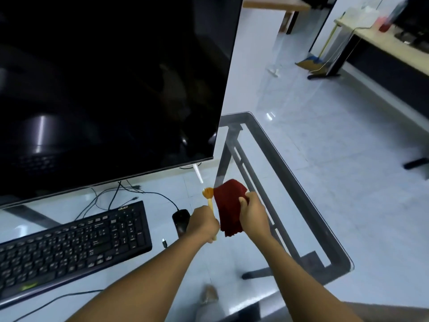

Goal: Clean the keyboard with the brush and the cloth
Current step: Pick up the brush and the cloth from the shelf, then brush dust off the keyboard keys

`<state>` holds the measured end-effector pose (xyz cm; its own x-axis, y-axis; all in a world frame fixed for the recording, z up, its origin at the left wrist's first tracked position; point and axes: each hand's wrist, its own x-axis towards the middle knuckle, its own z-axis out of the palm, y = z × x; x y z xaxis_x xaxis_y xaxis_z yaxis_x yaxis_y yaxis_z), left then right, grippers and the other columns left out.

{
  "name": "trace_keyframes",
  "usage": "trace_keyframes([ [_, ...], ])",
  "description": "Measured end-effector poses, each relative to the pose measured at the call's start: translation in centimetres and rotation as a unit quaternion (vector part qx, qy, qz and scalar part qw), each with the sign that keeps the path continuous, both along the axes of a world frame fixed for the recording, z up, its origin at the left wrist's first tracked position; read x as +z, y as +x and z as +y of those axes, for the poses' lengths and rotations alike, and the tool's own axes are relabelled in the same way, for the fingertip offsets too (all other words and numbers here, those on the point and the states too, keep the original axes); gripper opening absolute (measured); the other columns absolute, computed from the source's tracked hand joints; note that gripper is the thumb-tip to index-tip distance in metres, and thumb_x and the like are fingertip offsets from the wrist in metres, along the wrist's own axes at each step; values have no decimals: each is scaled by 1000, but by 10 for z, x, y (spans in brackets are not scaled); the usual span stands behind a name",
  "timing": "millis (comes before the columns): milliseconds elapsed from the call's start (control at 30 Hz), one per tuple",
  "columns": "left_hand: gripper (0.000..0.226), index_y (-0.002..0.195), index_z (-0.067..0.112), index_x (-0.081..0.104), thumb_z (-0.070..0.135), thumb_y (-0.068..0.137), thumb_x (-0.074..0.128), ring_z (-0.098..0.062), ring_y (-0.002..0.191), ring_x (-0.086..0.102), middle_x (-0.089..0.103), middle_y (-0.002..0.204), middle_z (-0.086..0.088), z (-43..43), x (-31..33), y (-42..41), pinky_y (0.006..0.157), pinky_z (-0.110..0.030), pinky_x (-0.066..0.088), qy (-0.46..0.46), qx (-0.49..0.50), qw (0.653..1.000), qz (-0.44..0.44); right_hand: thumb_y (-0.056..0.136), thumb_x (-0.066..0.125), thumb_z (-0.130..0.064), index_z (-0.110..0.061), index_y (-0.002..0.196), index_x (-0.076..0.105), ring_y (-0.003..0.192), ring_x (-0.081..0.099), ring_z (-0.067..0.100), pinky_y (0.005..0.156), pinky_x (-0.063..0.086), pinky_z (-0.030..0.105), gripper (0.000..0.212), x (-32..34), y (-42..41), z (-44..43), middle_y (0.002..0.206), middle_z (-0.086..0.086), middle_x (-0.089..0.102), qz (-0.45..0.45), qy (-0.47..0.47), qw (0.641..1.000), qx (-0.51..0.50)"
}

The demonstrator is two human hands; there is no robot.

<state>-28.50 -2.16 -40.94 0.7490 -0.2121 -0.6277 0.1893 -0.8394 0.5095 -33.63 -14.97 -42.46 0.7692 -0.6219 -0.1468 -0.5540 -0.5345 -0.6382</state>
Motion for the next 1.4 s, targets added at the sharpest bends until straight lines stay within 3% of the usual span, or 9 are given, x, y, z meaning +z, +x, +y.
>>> trace_keyframes([
  [233, 16, 83, 8, 52, 19, 94, 54, -19, 48, 66, 68, 76, -11, -4, -25, 9, 39, -21, 46, -4, 13, 999, 30, 102, 40, -32, -12, 116, 50, 92, 64, 24, 73, 48, 34, 27, -36, -2, -23, 106, 4, 65, 80, -20, 996, -35],
  [400, 15, 85, 8, 55, 21, 93, 54, -20, 51, 69, 71, 73, -11, -7, -32, 15, 48, -22, 54, -4, 0, 999, 54, 95, 55, -31, -11, 120, 55, 114, 52, 30, 98, 36, 47, 33, -50, 0, -24, 121, 10, 58, 127, -198, 972, -3],
  [533, 18, 80, 12, 50, 24, 92, 56, -19, 50, 67, 67, 74, -8, -7, -27, 23, 50, -23, 54, -5, -16, 998, 55, 83, 69, -26, -11, 123, 55, 116, 47, 36, 97, 35, 53, 45, -37, 15, -9, 127, 15, 51, 62, -261, 963, -4],
  [667, 18, 82, 13, 52, 27, 92, 55, -16, 51, 62, 62, 69, -4, 6, -12, 38, 49, -22, 47, 8, -31, 999, 5, 90, 60, -22, -15, 101, 62, 94, 60, 25, 84, 45, 40, 13, -15, 32, 22, 103, 6, 63, -7, -246, 964, 105],
  [767, 18, 69, 15, 48, 19, 86, 50, -18, 60, 54, 55, 68, -2, 39, -4, 55, 53, -25, 40, -25, -58, 996, -66, 91, 58, -37, -14, 104, 57, 98, 60, 24, 80, 42, 36, 26, -14, 39, 49, 105, 3, 60, 109, -202, 963, 141],
  [867, 12, 90, 19, 59, 15, 86, 49, -17, 87, 61, 59, 89, 3, 83, 2, 68, 66, -26, 45, -101, -51, 992, -51, 91, 55, -42, -13, 121, 48, 114, 55, 26, 93, 42, 38, 42, -18, 41, 65, 124, 6, 51, 278, -135, 943, 126],
  [1000, 19, 95, 27, 57, 13, 87, 47, -15, 88, 64, 65, 101, 2, 137, 3, 70, 68, -24, 47, -170, -19, 984, -39, 93, 48, -27, -9, 123, 46, 117, 54, 30, 96, 41, 38, 34, -16, 41, 71, 129, 11, 49, 311, -146, 933, 110],
  [1300, 17, 103, 22, 60, 12, 96, 48, -7, 87, 62, 67, 102, 4, 293, -7, 65, 68, -14, 47, -175, 77, 969, -154, 99, 43, -17, -6, 103, 52, 72, 55, 27, 58, 43, 34, 15, 32, 78, 174, 95, 15, 61, 59, -78, 970, 222],
  [1400, 17, 107, 16, 61, 10, 97, 49, -7, 86, 59, 66, 104, 1, 338, -11, 66, 65, -5, 41, -169, 123, 956, -204, 96, 53, -14, -12, 107, 64, 68, 52, 14, 57, 39, 11, 16, 48, 87, 222, 100, 9, 54, -23, -39, 966, 255],
])
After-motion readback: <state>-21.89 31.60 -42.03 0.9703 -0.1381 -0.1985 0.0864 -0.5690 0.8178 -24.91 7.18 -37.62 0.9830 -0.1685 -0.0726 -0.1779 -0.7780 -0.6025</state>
